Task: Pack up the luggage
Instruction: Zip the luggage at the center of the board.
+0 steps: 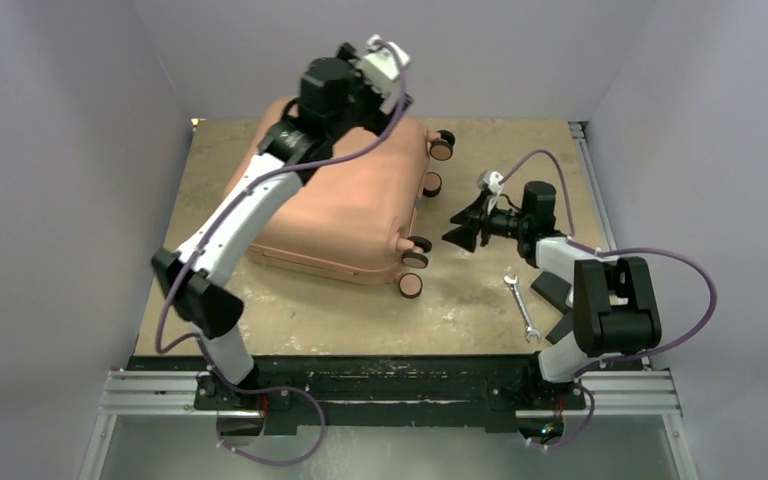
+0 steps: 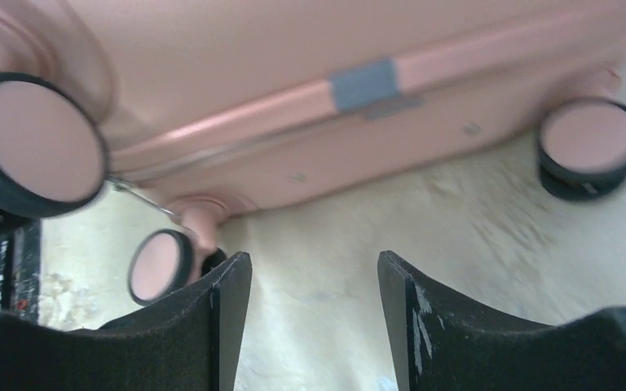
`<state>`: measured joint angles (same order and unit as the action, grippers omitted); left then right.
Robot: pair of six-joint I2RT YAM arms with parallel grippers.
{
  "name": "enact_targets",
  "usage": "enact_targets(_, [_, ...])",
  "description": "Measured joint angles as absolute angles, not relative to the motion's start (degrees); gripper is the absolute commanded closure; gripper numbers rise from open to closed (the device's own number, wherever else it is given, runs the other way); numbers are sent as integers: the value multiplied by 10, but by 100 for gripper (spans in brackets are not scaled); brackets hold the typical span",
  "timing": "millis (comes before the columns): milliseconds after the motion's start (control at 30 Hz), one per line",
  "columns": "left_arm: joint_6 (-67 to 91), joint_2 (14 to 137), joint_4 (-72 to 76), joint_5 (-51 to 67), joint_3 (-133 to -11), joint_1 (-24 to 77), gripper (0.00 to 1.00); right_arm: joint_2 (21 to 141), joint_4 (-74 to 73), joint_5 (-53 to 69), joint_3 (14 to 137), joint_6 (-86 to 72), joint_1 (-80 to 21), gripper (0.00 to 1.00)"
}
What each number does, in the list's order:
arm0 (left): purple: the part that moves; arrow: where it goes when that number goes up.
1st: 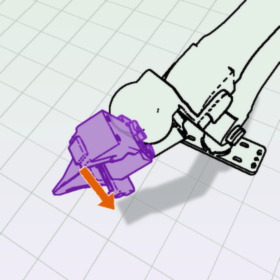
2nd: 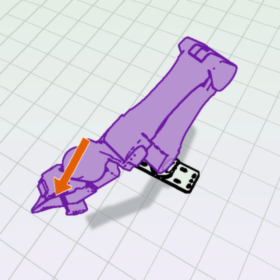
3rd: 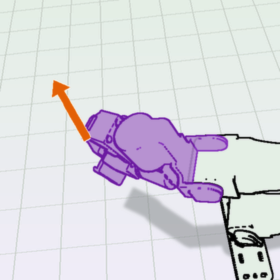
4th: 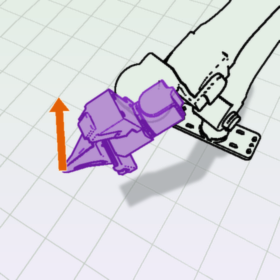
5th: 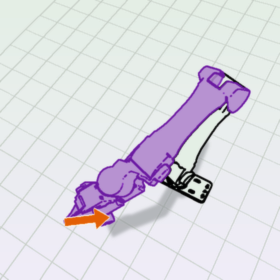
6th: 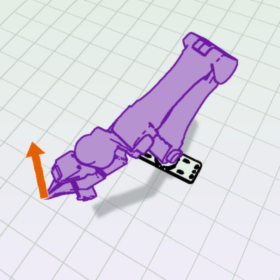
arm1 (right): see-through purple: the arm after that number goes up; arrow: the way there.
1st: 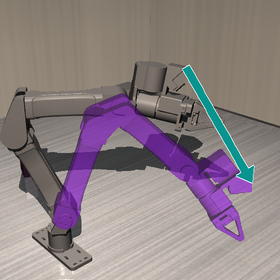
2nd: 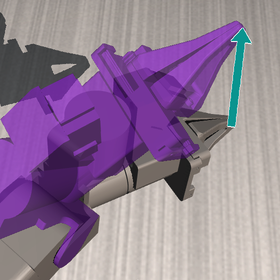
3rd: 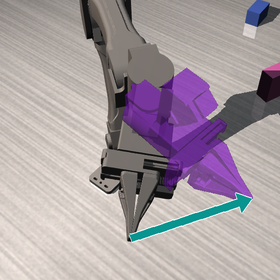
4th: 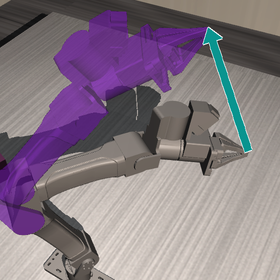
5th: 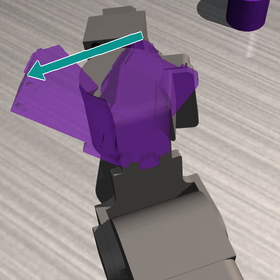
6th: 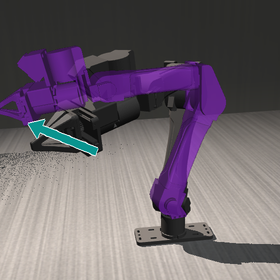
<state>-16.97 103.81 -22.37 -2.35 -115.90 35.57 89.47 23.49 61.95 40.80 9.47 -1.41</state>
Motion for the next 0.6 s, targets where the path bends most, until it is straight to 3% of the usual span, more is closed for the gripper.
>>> enact_targets(233, [-178, 879, -205, -131, -976, 276, 1, 891, 263, 591, 411, 81, -95, 63])
enact_targets(333, [-171, 860, -211, -154, -941, 219, 1, 924, 281, 575, 433, 55, -99, 64])
enact_targets(600, [-143, 861, -201, -162, -849, -61, 1, 984, 309, 541, 495, 7, -159, 62])
